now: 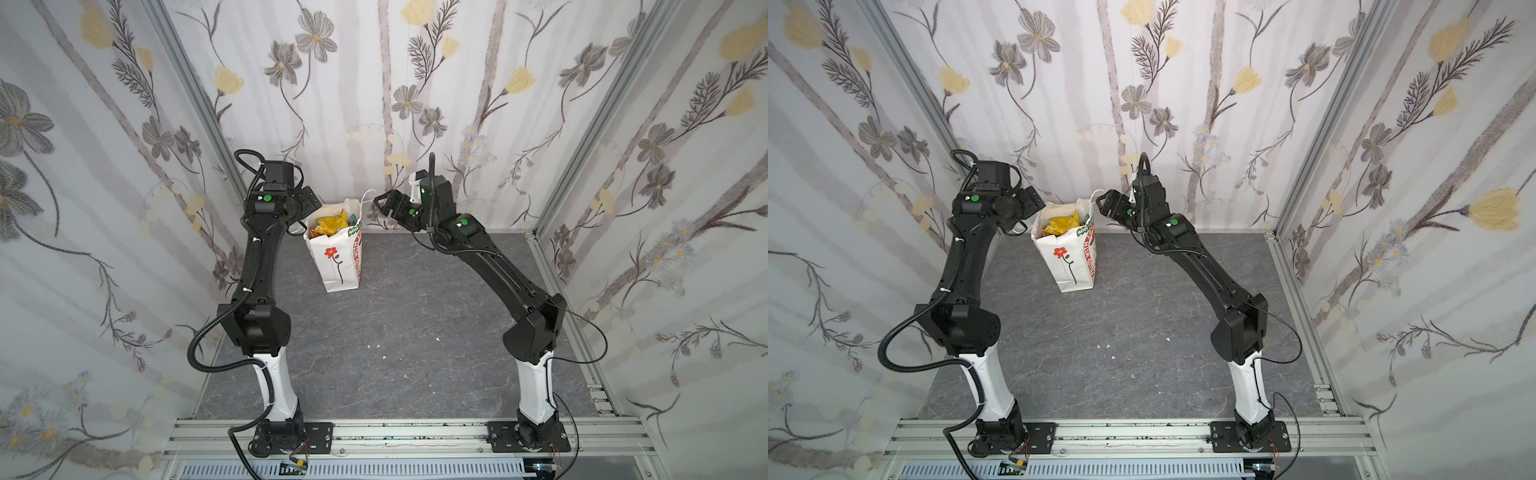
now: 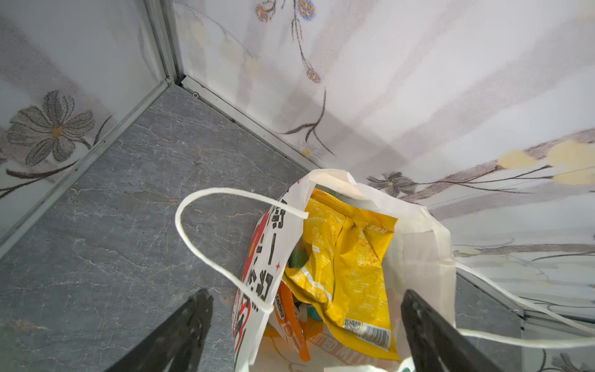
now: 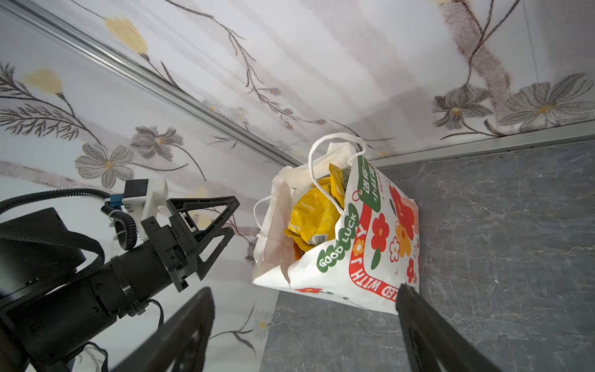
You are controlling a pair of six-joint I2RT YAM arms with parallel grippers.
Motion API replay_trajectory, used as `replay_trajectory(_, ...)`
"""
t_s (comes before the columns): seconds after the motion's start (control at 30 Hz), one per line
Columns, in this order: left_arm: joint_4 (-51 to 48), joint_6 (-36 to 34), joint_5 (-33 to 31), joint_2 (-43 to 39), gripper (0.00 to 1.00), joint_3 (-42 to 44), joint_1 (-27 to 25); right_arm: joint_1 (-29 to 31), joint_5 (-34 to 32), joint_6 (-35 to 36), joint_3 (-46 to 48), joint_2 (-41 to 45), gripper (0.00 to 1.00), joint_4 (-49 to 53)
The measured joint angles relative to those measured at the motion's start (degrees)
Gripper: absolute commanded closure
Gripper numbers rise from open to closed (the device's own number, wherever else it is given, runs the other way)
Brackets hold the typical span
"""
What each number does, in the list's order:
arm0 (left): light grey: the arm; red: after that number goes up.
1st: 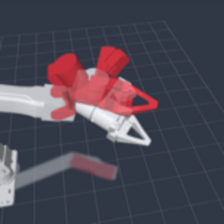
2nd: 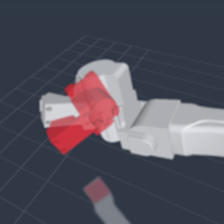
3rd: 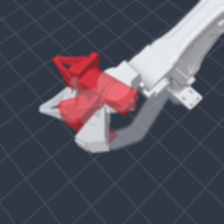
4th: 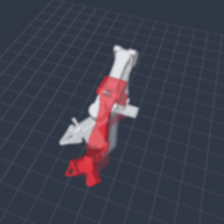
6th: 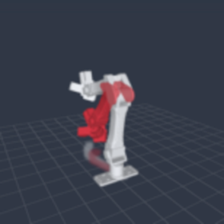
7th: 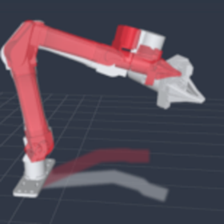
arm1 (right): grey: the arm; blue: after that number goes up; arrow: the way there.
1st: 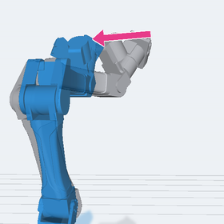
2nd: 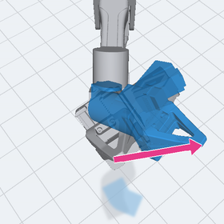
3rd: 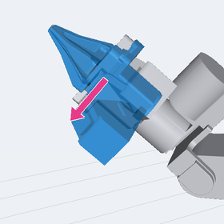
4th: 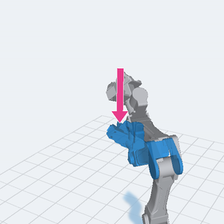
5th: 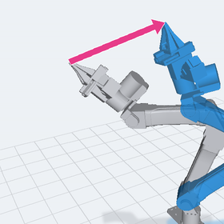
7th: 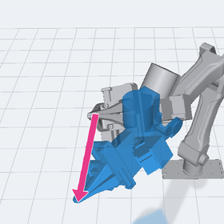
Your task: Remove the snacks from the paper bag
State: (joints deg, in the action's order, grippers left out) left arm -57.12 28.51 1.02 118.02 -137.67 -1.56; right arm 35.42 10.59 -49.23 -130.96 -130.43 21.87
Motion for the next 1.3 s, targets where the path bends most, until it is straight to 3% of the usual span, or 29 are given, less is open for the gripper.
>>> replay_trajectory(0.17, -3.8, -2.4, -0.2, 4.2, 0.15, -3.1, 0.0, 0.7, 1.0, -2.4, -3.6, -7.1, 0.19, -0.1)
replay_trajectory(0.33, -4.3, -3.1, 0.7, 5.8, 0.30, -2.9, 0.1, 1.1, 1.5, -4.3, -8.0, -14.5, 0.29, -2.9)
replay_trajectory(0.7, -4.3, -5.8, 3.8, 6.5, 0.50, -1.2, 0.6, 1.0, 1.5, -11.3, -11.3, -22.6, 0.42, -12.6)
replay_trajectory(0.87, -4.3, -6.5, 5.0, 6.5, 0.63, 0.4, 0.8, 1.2, 2.4, -13.6, -13.2, -24.8, 0.68, -15.2)
replay_trajectory(0.93, -4.3, -7.0, 5.2, 6.5, 0.72, 0.7, 0.9, 1.2, 2.6, -13.9, -13.4, -24.8, 0.82, -15.8)
replay_trajectory(1.07, -4.0, -7.1, 6.4, 6.4, 0.91, 0.9, 1.0, 1.2, 3.0, -13.7, -13.4, -24.6, 0.99, -15.9)
replay_trajectory(1.17, -3.7, -7.2, 7.5, 5.7, 0.99, 1.5, 1.0, 1.2, 3.0, -12.5, -13.4, -23.6, 1.00, -13.3)
replay_trajectory(1.3, -3.8, -6.8, 9.4, 4.0, 1.00, 3.5, 1.0, 1.2, 2.2, -9.0, -12.8, -21.0, 1.00, -7.9)
